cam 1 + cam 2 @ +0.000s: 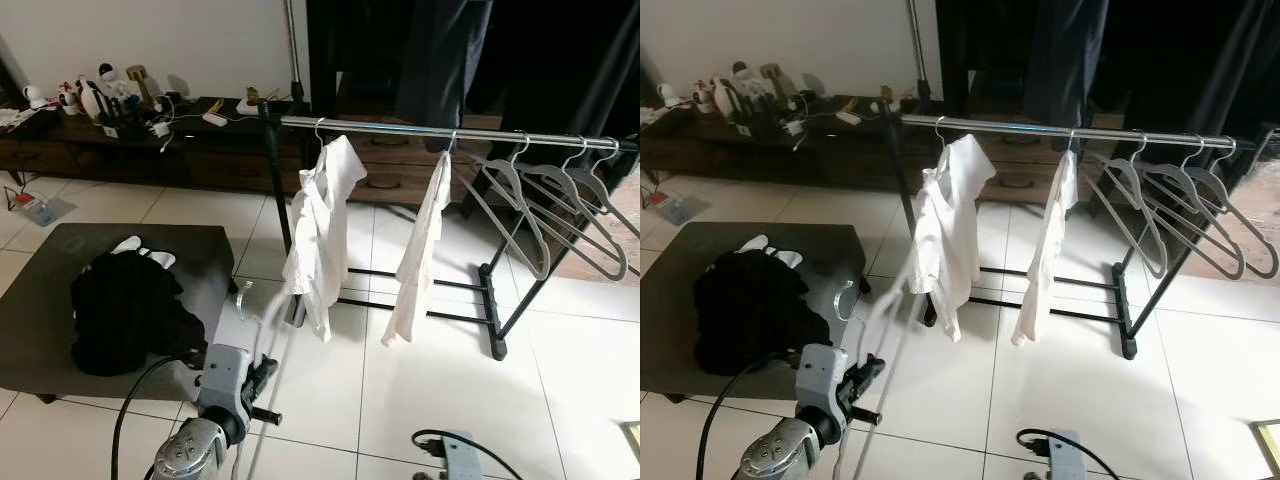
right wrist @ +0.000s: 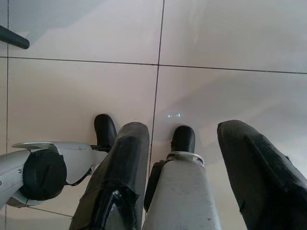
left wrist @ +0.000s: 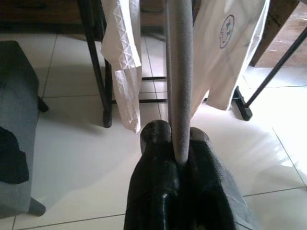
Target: Hang hanger
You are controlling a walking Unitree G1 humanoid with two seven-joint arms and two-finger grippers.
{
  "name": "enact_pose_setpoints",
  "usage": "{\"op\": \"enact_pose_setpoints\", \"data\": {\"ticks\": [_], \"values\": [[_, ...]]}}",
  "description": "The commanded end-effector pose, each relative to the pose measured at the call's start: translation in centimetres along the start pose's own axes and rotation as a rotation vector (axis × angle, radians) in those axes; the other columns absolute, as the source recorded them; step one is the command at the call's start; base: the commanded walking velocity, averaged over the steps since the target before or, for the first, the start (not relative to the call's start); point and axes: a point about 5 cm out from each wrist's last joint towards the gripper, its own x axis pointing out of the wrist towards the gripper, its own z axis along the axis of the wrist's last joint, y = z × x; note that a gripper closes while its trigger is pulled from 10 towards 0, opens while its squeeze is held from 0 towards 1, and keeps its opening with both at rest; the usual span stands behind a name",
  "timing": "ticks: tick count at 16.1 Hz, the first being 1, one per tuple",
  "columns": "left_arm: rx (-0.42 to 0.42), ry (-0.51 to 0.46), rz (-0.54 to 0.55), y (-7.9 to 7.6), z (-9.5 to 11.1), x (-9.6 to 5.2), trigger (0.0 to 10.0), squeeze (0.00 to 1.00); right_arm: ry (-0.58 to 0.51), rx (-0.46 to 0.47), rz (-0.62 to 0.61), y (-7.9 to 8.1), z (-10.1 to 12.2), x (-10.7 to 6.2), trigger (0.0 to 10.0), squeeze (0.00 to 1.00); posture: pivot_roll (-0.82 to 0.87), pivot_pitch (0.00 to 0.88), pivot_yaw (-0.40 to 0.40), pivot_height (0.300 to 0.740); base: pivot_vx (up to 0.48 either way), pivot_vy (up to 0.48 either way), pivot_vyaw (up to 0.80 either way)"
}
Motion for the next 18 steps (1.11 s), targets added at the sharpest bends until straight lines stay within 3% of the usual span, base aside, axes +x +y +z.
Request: {"op": "enact_pose_setpoints", "data": {"ticks": [1,7,18], "values": [[0.007,0.009,-0.037,-0.1,0.0,-0.1,10.0,0.0,0.029,0.006,-0.023,-0.8,-1.1,-0.2,10.0,0.0,0.09,0.079,-0.001,0.74,0.27,0.0,0.0],[0.022,0.019,-0.064,-0.4,0.0,0.0,10.0,0.0,0.063,-0.002,-0.04,-2.5,-2.3,-0.6,10.0,0.0,0.09,0.07,-0.001,0.74,0.28,0.0,-0.26],[0.05,0.031,-0.092,-0.4,0.3,0.0,10.0,0.0,0.043,-0.008,-0.015,-1.1,-1.3,-0.2,10.0,0.0,0.09,0.091,0.0,0.74,0.307,0.0,0.0]]}}
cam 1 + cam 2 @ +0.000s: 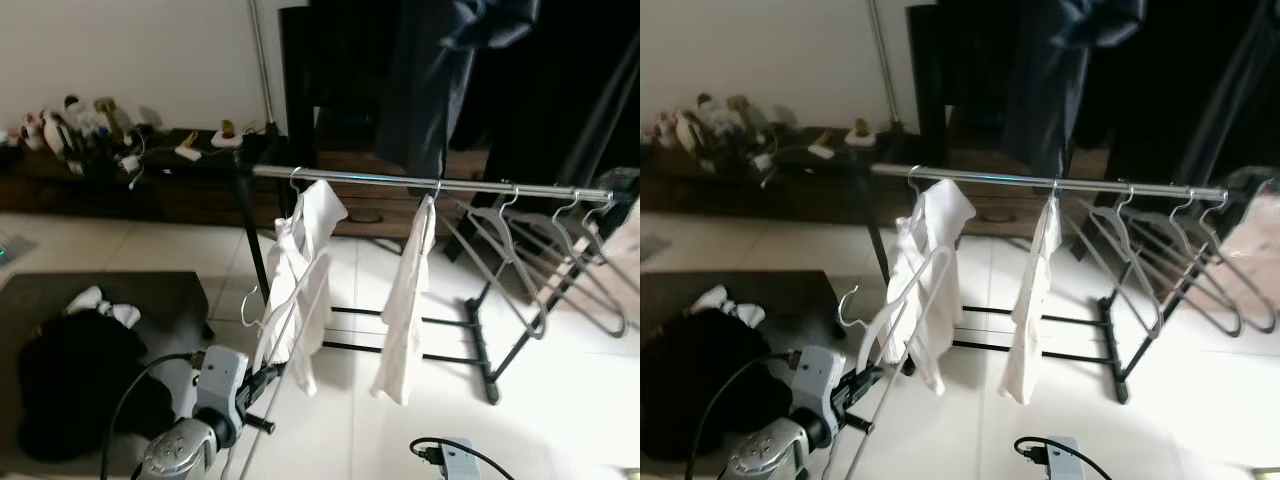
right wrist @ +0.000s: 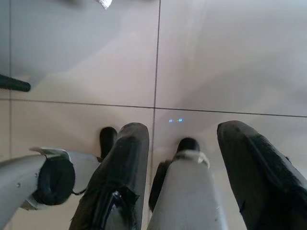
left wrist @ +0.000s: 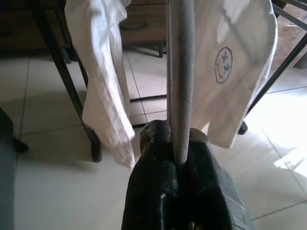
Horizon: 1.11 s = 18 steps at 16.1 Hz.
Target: Hang hanger
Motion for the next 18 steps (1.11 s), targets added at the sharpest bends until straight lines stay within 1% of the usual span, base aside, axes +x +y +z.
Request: {"op": "enact_pose_setpoints", "data": {"ticks": [1,2,3,5,8,11,14,15,18], "values": [[0.003,-0.007,-0.018,-0.6,0.4,0.3,10.0,0.0,0.012,0.005,-0.026,-0.8,-0.4,-0.1,10.0,0.0,0.09,0.092,0.001,0.74,0.319,0.0,0.0],[0.004,-0.007,-0.018,-0.6,0.4,0.3,10.0,0.0,0.012,0.002,-0.025,-0.8,-0.5,-0.1,10.0,0.0,0.1,0.093,0.0,0.74,0.315,0.0,0.0],[0.006,-0.006,-0.02,-0.5,0.4,0.3,10.0,0.0,0.015,0.007,-0.028,-1.2,-0.9,-0.2,10.0,0.0,0.1,0.095,0.0,0.74,0.319,0.0,0.0],[0.008,-0.003,-0.026,-0.5,0.4,0.3,10.0,0.0,0.032,0.01,-0.039,-2.5,-2.3,-0.6,10.0,0.0,0.1,0.098,0.001,0.74,0.319,0.0,0.0],[0.015,-0.001,-0.035,-0.6,0.5,0.3,10.0,0.0,0.057,0.005,-0.043,-3.3,-3.5,-0.9,10.0,0.0,0.1,0.101,0.002,0.74,0.321,0.0,0.0],[0.02,0.0,-0.042,-0.6,0.6,0.3,10.0,0.0,0.061,-0.011,-0.022,-2.6,-4.0,-0.8,10.0,0.0,0.1,0.106,0.001,0.74,0.324,0.0,-0.8],[0.027,-0.002,-0.035,-0.5,0.7,0.3,10.0,0.0,0.065,-0.014,-0.014,-2.4,-4.5,-0.9,10.0,0.0,0.1,0.109,0.0,0.74,0.324,0.0,0.0],[0.043,0.003,-0.015,-0.4,0.7,0.4,10.0,0.0,0.069,-0.021,-0.008,-2.3,-4.3,-0.9,10.0,0.0,0.1,0.113,-0.002,0.74,0.274,0.0,0.0],[0.082,0.01,-0.001,-0.1,1.0,1.0,10.0,0.0,0.072,-0.045,0.007,-2.1,-3.9,-0.8,10.0,0.0,0.1,0.117,-0.006,0.74,0.0,0.0,0.0]]}}
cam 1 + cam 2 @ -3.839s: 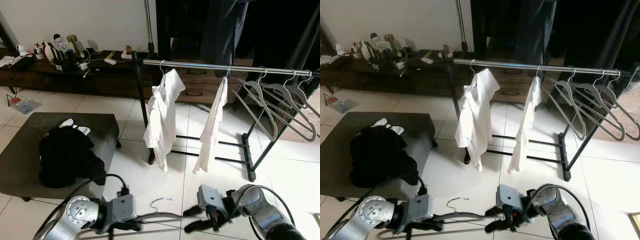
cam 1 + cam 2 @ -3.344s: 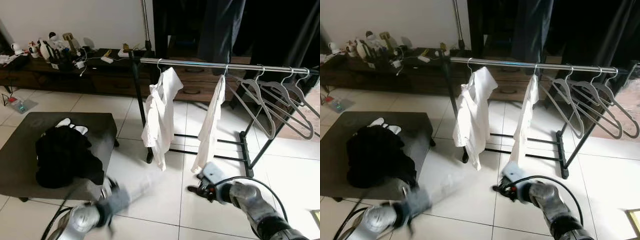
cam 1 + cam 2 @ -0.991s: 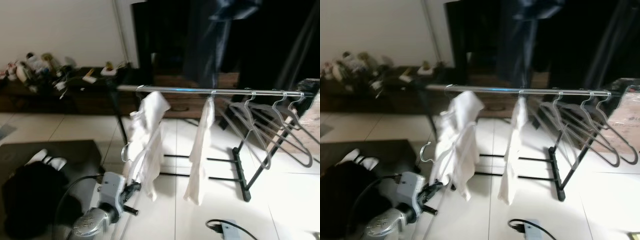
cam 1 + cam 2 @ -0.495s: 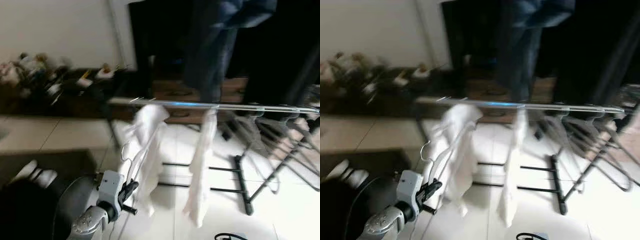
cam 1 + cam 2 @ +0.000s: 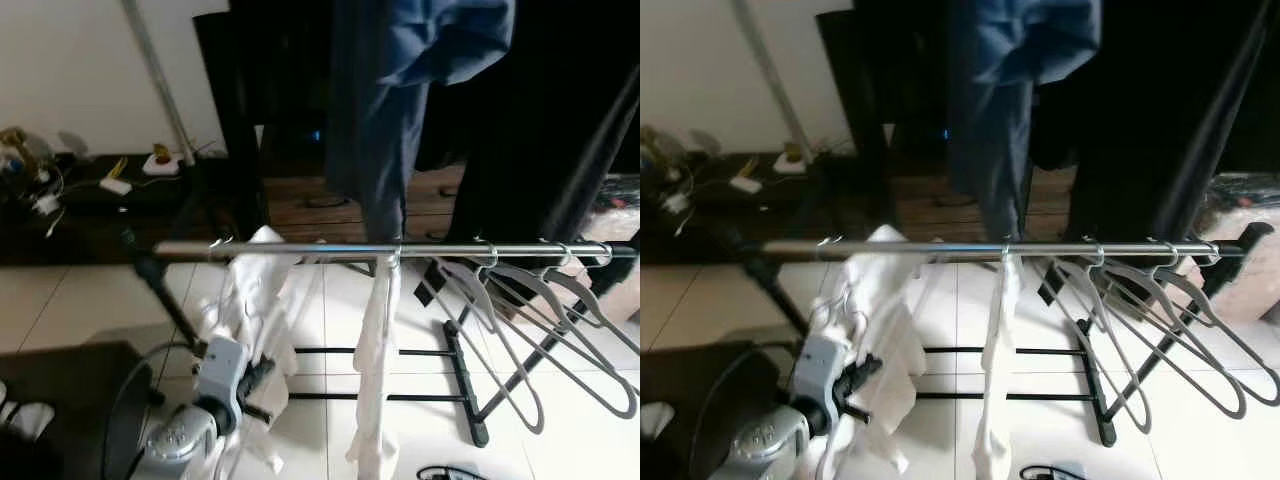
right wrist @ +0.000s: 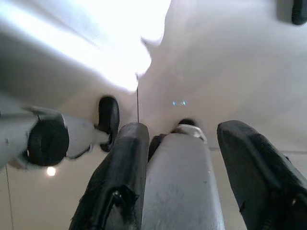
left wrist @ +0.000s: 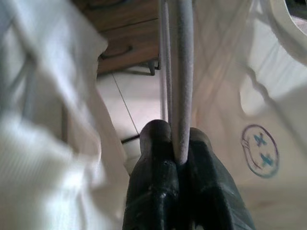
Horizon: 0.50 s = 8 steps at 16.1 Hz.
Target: Hang hanger
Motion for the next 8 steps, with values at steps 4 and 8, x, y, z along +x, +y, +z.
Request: {"op": "enact_pose_setpoints", "data": {"ticks": [4,8], "values": [[0.022,-0.001,-0.02,-0.4,0.6,1.9,10.0,0.0,0.04,-0.017,-0.014,-0.8,-1.1,-0.3,10.0,0.0,0.1,0.121,-0.016,0.74,0.0,0.0,0.0],[0.053,0.053,0.091,1.5,1.2,4.6,10.0,0.0,0.042,-0.042,-0.009,-0.8,-1.0,-0.3,10.0,0.0,0.1,0.124,-0.019,0.74,0.0,0.0,0.0]]}}
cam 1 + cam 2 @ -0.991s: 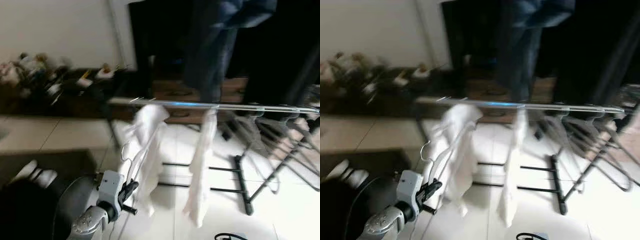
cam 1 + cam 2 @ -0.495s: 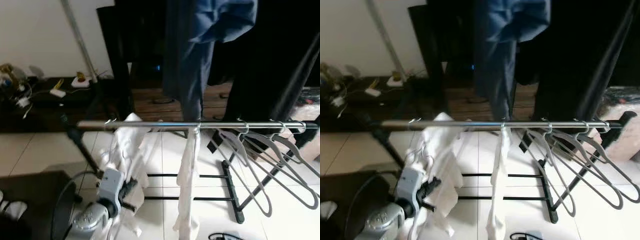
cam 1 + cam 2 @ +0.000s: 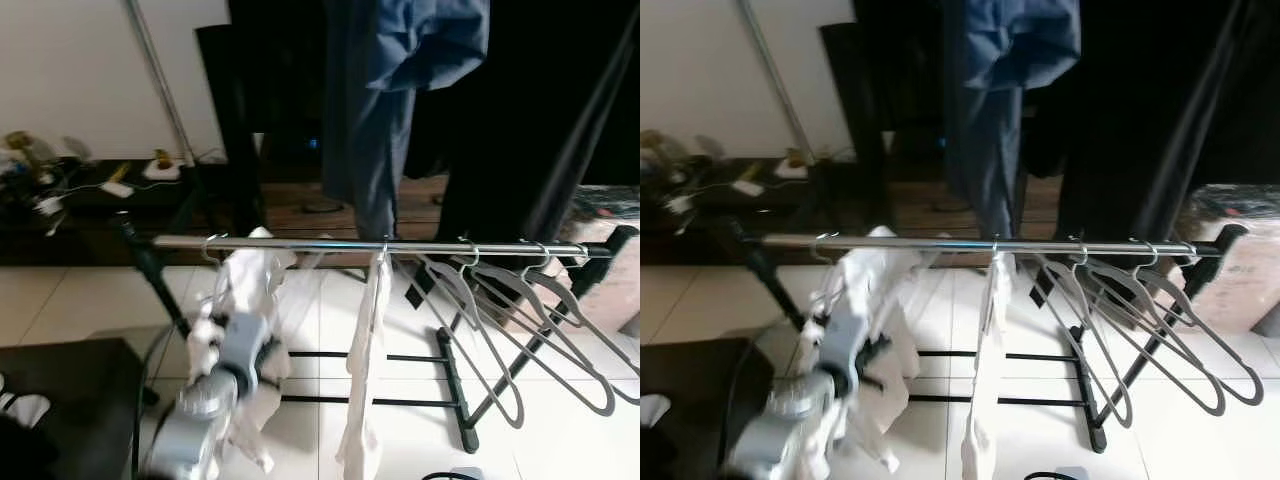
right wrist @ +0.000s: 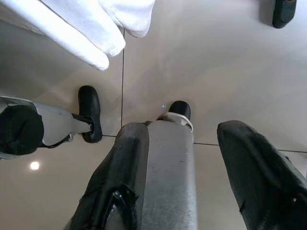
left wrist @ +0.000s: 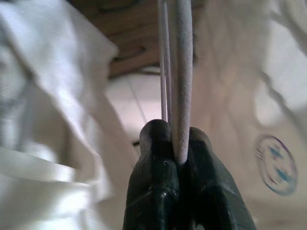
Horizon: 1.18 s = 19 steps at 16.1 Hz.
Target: Hang hanger
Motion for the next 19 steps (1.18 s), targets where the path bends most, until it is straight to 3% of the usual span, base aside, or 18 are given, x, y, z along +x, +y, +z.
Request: {"op": "enact_pose_setpoints", "data": {"ticks": [1,4,8,19], "values": [[-0.002,0.006,0.019,0.4,0.0,0.5,10.0,0.0,0.013,-0.011,0.001,0.0,-0.2,0.0,10.0,0.0,0.1,0.125,-0.021,0.74,0.0,0.0,0.0],[-0.042,0.012,0.059,1.5,0.9,2.1,10.0,0.0,0.014,-0.016,0.002,-0.1,-0.2,0.0,10.0,0.0,0.09,0.131,-0.023,0.74,0.0,0.0,0.0],[-0.056,0.001,0.073,2.6,2.0,3.1,10.0,0.0,0.019,-0.024,0.005,-0.1,-0.4,0.0,10.0,0.0,0.09,0.145,-0.023,0.74,0.0,0.0,0.0],[0.022,0.031,-0.038,2.1,4.2,5.0,10.0,0.0,0.037,-0.009,-0.001,-0.3,-1.4,-0.2,10.0,0.0,0.06,0.203,-0.017,0.74,0.0,0.0,0.0]]}}
